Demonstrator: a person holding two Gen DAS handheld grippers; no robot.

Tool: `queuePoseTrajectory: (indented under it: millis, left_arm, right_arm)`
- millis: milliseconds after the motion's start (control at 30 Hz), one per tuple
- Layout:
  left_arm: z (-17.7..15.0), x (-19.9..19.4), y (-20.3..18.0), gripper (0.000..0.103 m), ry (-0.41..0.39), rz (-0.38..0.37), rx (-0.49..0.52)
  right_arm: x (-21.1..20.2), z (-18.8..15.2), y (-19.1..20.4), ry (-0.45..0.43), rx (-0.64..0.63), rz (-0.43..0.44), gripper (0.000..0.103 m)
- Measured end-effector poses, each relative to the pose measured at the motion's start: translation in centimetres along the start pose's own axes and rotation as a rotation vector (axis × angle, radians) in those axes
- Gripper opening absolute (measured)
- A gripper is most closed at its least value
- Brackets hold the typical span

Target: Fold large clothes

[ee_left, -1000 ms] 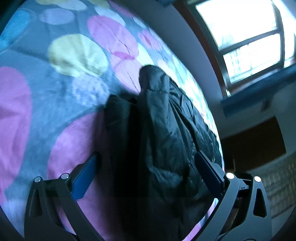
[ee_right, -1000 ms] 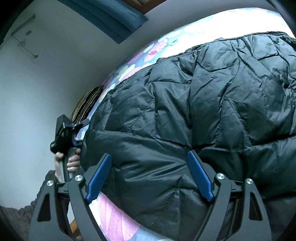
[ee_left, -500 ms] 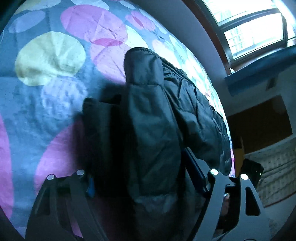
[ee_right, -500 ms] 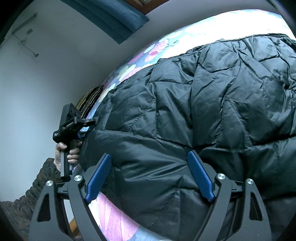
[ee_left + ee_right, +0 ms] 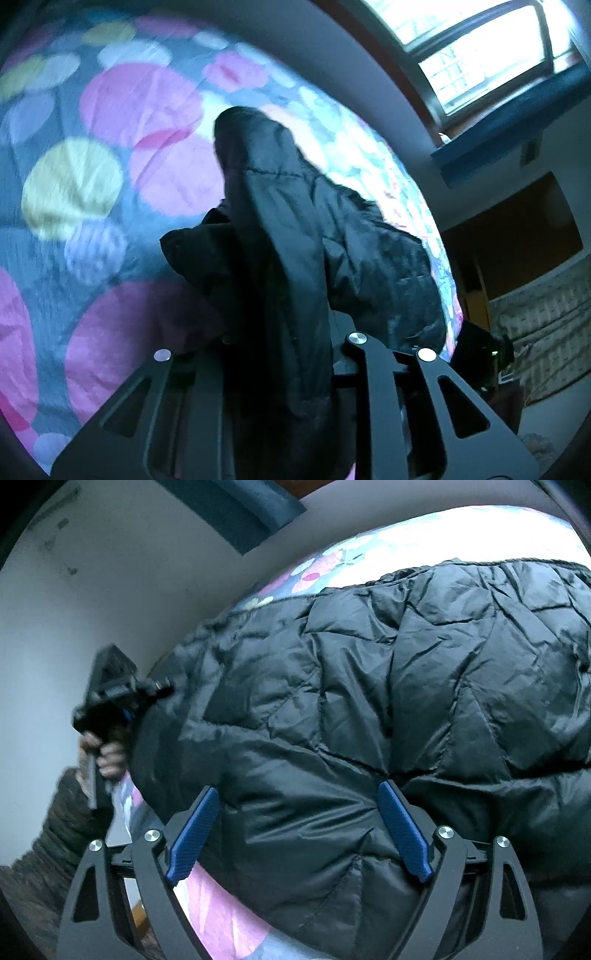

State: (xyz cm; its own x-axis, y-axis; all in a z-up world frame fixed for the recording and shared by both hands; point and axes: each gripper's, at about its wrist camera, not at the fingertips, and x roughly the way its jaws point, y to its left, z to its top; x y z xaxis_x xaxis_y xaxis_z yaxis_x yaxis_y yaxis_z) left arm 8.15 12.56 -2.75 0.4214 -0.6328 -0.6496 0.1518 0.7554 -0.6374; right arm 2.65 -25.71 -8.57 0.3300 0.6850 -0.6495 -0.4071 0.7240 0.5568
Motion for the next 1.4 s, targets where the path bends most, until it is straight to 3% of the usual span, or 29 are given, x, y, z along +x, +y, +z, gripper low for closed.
queuePoseTrajectory:
  millis: [200, 433, 667, 800, 967, 1200, 1400]
  left_arm:
    - [1.3, -0.9, -6.3, 0.019, 0.0, 0.017, 0.093]
    - [2.4, 0.8, -15.2, 0.019, 0.052, 0.095, 0.241]
    - [2.7, 5.6, -23.9, 0.019, 0.133, 0.218, 0.36]
    - [1.8, 8.7, -27.8, 0.019, 0.165, 0.245, 0.419]
    - [-0.2, 13.3, -31.2, 0.019, 0.201, 0.207, 0.475]
    - [-2.6, 19.3, -32.8, 0.019, 0.241, 0.151, 0.456]
    - [-5.4, 22.3, -32.7, 0.019, 0.184, 0.12, 0.443]
  right_arm:
    - [0.2, 0.5, -0.2, 0.033, -0.01, 0.022, 0.089]
    - [0.2, 0.8, -0.7, 0.055, -0.027, 0.068, 0.089]
    - [-0.6, 1.6, -2.5, 0.088, 0.004, 0.178, 0.087]
    - [-2.3, 1.8, -3.8, 0.099, 0.05, 0.228, 0.087]
    - [-6.8, 1.0, -7.0, 0.041, 0.1, 0.216, 0.087]
    - [-14.1, 0.0, -13.1, -0.082, 0.225, 0.158, 0.087]
    - [-19.5, 0.3, -18.2, -0.247, 0.387, 0.161, 0.087]
